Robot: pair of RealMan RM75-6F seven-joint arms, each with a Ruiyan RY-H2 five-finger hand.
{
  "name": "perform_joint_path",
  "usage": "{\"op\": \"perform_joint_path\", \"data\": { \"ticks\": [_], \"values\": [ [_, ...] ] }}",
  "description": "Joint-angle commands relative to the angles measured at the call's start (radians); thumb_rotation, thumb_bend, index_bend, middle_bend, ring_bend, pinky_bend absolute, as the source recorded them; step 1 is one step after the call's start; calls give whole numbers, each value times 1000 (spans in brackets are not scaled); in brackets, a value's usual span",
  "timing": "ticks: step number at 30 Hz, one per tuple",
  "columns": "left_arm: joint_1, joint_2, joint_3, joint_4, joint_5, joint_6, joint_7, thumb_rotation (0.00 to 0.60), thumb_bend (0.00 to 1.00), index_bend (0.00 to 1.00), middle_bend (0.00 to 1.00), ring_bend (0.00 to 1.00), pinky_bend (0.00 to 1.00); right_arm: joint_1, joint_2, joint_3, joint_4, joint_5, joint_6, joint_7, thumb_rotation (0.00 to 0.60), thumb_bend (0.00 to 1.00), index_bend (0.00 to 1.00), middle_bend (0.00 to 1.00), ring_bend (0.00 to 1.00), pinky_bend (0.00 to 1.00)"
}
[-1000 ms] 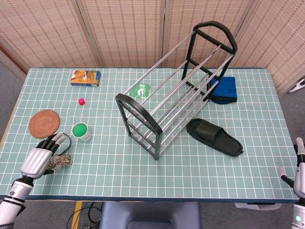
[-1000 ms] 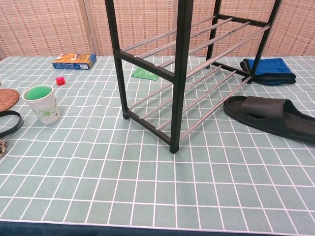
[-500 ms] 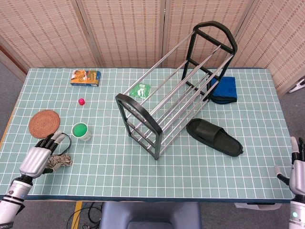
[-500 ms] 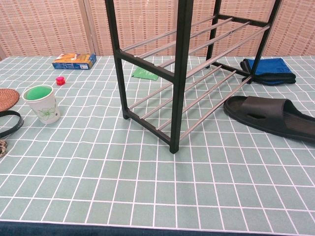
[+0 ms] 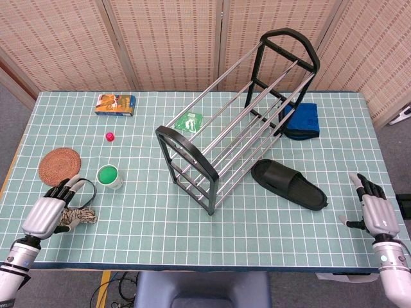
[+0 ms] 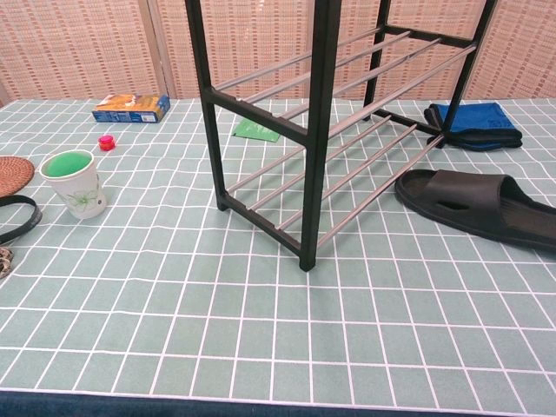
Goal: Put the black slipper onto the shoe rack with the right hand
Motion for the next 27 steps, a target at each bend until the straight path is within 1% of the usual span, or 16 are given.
{"op": "perform_joint_path", "data": {
  "ticks": [1, 5, 9, 27],
  "values": [
    [0, 1, 0, 0, 1, 1, -3, 600, 262, 0, 22, 0, 174, 44, -2, 5, 28, 29, -56, 36, 600, 165, 0, 0, 0, 23],
    [1, 6, 1, -3, 6, 3, -12, 600, 262, 0, 22, 0, 174, 75, -34, 6, 71, 41, -92, 64, 600, 164, 0, 0, 0, 23],
    [6, 15, 2, -5, 15, 18, -33, 600, 262, 0, 22, 0, 174, 108, -70, -1, 113, 57, -130, 64, 600, 164, 0, 0, 0, 23],
    [11, 39, 4, -1, 35, 37, -98, 600, 262, 0, 22, 0, 174, 210, -184, -15, 245, 103, -237, 93, 600, 156, 0, 0, 0, 23]
  ]
}}
